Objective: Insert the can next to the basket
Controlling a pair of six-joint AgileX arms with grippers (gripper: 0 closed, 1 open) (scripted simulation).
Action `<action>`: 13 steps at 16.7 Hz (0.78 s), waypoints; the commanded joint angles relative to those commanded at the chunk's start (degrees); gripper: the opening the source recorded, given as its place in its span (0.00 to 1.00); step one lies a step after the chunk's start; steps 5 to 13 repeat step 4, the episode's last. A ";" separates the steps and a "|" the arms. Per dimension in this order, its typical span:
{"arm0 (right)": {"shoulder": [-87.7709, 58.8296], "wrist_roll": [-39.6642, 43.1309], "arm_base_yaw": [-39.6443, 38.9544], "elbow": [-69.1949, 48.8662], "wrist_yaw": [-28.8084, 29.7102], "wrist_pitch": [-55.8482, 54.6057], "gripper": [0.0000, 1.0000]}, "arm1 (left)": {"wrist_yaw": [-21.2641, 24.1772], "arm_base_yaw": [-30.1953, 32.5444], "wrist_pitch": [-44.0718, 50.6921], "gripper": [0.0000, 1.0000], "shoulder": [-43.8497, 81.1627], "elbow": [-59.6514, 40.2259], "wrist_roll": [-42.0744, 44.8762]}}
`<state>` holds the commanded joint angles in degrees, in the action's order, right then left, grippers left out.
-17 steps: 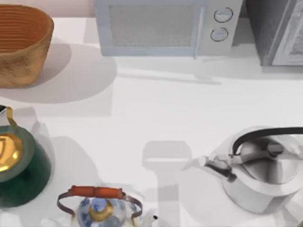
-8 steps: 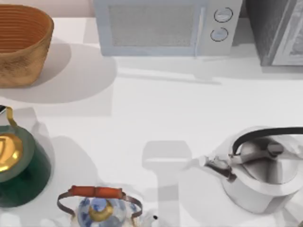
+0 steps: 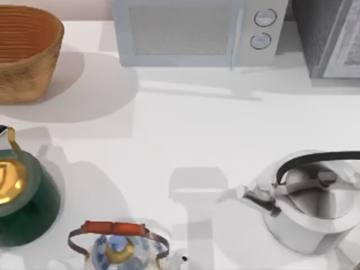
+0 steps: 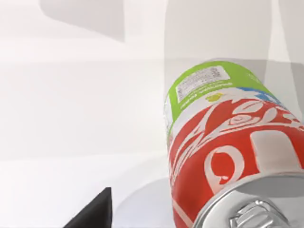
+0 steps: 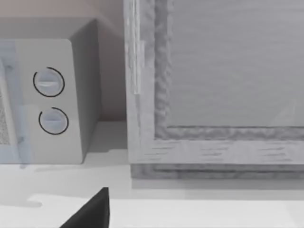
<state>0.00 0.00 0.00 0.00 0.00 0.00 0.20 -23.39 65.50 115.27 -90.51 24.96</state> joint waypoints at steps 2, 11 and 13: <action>0.00 0.00 0.00 0.00 0.00 0.00 1.00 | -0.05 -0.01 2.72 1.00 -0.42 -2.01 -0.03; 0.00 0.00 0.00 0.00 0.00 0.00 1.00 | -0.05 0.08 3.85 1.00 -1.04 -3.23 -0.06; 0.00 0.00 0.00 0.00 0.00 0.00 1.00 | -0.05 0.08 3.85 1.00 -1.04 -3.23 -0.06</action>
